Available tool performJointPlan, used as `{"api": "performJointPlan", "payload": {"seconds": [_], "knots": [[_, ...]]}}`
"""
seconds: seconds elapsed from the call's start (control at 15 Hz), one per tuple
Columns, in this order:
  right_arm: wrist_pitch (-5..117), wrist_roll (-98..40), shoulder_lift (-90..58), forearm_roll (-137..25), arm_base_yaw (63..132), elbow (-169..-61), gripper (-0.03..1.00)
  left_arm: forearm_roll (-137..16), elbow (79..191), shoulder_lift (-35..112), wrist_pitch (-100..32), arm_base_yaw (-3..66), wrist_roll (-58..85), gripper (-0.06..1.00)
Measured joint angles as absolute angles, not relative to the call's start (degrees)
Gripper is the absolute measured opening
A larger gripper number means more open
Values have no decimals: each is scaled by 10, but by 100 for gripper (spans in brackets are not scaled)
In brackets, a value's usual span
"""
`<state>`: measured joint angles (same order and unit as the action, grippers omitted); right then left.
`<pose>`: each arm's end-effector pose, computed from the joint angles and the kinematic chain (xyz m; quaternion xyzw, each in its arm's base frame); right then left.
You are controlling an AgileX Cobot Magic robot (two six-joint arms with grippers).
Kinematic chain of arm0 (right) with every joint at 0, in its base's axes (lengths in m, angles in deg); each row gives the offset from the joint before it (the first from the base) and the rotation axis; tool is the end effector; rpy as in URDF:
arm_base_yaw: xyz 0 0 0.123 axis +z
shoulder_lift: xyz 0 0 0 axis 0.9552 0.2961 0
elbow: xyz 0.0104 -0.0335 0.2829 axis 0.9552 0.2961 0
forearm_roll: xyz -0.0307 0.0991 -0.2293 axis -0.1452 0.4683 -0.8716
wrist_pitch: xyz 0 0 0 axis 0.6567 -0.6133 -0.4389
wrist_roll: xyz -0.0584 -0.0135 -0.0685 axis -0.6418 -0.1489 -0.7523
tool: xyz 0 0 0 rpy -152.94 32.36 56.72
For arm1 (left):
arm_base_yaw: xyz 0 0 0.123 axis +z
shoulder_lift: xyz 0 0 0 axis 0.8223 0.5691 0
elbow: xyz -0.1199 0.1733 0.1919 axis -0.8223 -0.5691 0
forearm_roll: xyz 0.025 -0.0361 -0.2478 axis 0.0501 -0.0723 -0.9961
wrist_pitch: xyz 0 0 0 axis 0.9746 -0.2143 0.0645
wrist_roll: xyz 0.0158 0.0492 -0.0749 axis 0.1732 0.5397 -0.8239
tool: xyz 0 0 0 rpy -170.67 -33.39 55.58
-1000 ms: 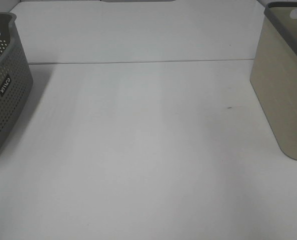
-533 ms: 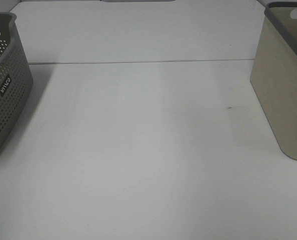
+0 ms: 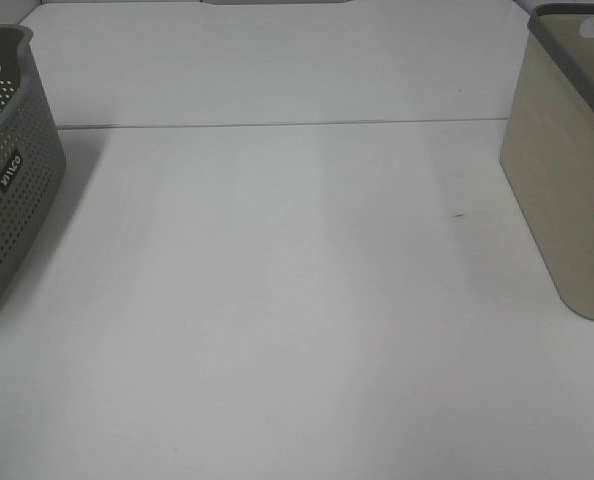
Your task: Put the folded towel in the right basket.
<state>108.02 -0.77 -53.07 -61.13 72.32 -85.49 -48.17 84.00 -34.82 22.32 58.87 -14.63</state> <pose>0.0925 0.0026 0.3638 0.0479 0.9106 0.0383 0.4086 -0.0050 -0.0016 0.2778 0.0164 0.8489 0.0343 0.5271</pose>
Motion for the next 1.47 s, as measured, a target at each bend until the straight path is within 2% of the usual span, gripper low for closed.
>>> {"api": "performJointPlan", "payload": {"seconds": [0.27, 0.33, 0.6, 1.47], "knots": [[1081, -27, -720, -623, 723, -758, 97, -482, 840, -348, 223, 589, -146, 99], [1079, -54, -791, -631, 723, -703, 97, -478, 840, -348, 223, 589, -146, 99], [1076, -56, -885, -627, 723, -641, 97, -472, 840, -348, 223, 589, -146, 99], [1076, -55, -895, -626, 723, -640, 97, -472, 840, -348, 223, 589, -162, 99]]}}
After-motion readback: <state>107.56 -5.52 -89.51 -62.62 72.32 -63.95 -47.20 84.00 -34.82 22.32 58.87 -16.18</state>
